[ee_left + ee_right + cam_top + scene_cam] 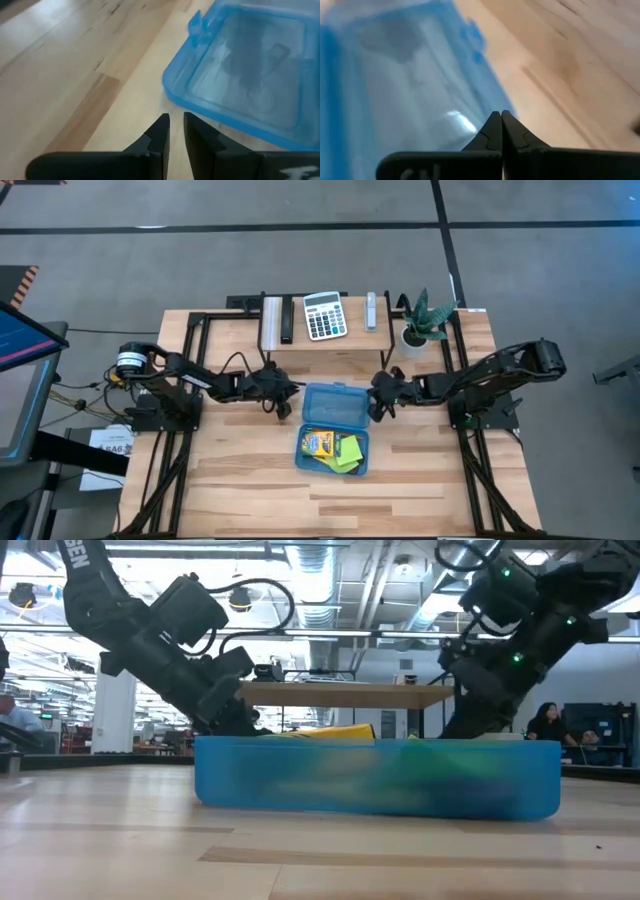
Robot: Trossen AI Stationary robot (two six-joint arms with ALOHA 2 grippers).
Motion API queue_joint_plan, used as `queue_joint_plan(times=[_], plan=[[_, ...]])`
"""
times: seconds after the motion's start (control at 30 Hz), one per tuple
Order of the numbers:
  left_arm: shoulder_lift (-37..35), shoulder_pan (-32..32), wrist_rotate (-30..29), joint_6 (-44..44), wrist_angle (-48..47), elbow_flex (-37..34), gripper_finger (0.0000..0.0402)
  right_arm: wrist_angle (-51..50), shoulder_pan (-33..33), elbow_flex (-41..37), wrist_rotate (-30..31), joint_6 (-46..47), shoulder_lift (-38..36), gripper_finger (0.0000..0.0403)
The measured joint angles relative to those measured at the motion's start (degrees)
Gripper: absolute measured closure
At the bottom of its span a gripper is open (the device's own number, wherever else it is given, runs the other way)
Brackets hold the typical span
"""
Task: Pack school essentials
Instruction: Close the supply box
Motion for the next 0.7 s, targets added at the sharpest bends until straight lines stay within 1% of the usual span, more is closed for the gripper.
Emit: queue_joint_plan(times=[0.07,0.23,0.33,0.4,0.53,0.7], plan=[[0.1,0.5,-0.4,-0.7,-0.7,0.0,0.0359,-2.0,-0.5,0.0,1.8,1.2,0.7,0.0401],[1.6,1.9,1.0,-1.8,-1.2,0.2,0.0359,-3.1,-3.4,-0.1,2.1,3.6,4.2,0.0401],[5.9,2.5,3.0,-1.9,-1.2,2.3,0.0359,-3.2,-4.5,-0.1,1.7,4.5,6.6,0.0401],[9.2,2.7,3.1,-1.8,-0.8,4.5,0.0358,-2.8,-4.6,0.1,1.2,4.8,7.8,0.0401],[13.6,3.3,3.7,-1.8,-0.7,8.1,0.0358,-1.8,-4.6,0.2,-1.8,5.0,8.7,0.0401],[14.6,3.5,4.9,-1.8,-1.8,10.1,0.0358,1.7,-3.7,0.0,-6.7,5.0,8.4,0.0401]])
